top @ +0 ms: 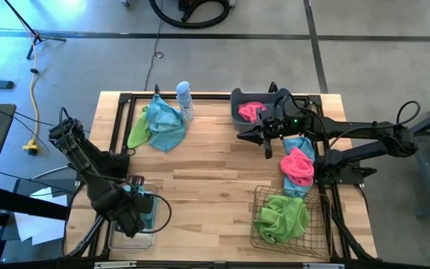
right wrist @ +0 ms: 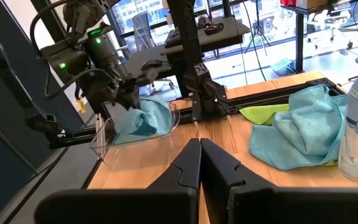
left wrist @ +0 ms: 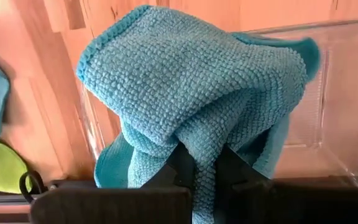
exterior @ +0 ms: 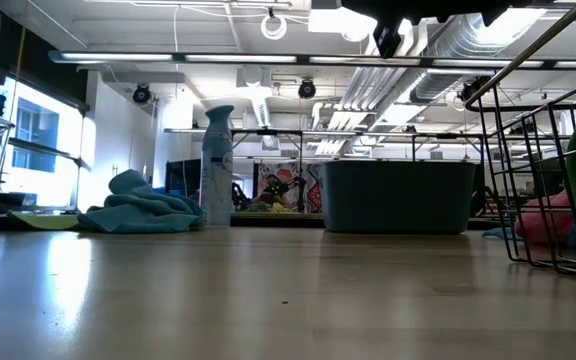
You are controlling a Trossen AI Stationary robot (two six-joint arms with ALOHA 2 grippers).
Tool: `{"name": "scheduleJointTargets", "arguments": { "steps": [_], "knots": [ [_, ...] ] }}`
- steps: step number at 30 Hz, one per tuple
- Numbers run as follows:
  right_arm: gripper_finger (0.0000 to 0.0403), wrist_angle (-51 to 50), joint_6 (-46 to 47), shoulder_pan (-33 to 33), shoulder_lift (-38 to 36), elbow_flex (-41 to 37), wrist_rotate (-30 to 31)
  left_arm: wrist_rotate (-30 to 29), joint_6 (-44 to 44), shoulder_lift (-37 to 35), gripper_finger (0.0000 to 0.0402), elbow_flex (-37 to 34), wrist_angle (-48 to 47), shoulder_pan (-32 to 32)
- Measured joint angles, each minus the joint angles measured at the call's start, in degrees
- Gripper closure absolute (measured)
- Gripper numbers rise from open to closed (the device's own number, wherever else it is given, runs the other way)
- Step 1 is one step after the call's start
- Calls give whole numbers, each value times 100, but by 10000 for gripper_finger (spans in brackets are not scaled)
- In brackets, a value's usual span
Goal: Sort microfiber towel by color & place in baskets
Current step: Put the bottom left blue microfiber towel into the transparent bin
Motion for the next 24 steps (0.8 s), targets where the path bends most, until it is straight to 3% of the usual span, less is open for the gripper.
{"name": "scheduleJointTargets", "arguments": {
  "steps": [8,14,19,24],
  "knots": [
    [402,-4,-2,-1,0,0,0,-579,-621,9,401,-46,240,-452],
    [402,-70,-39,0,2,0,-1,185,-1028,17,401,-573,608,-652],
    [402,-81,-42,-2,2,0,-1,-75,-819,-30,401,-864,1343,-717],
    [402,-82,-44,-1,2,0,-1,142,-652,-24,401,-1290,1789,-692]
  ]
}}
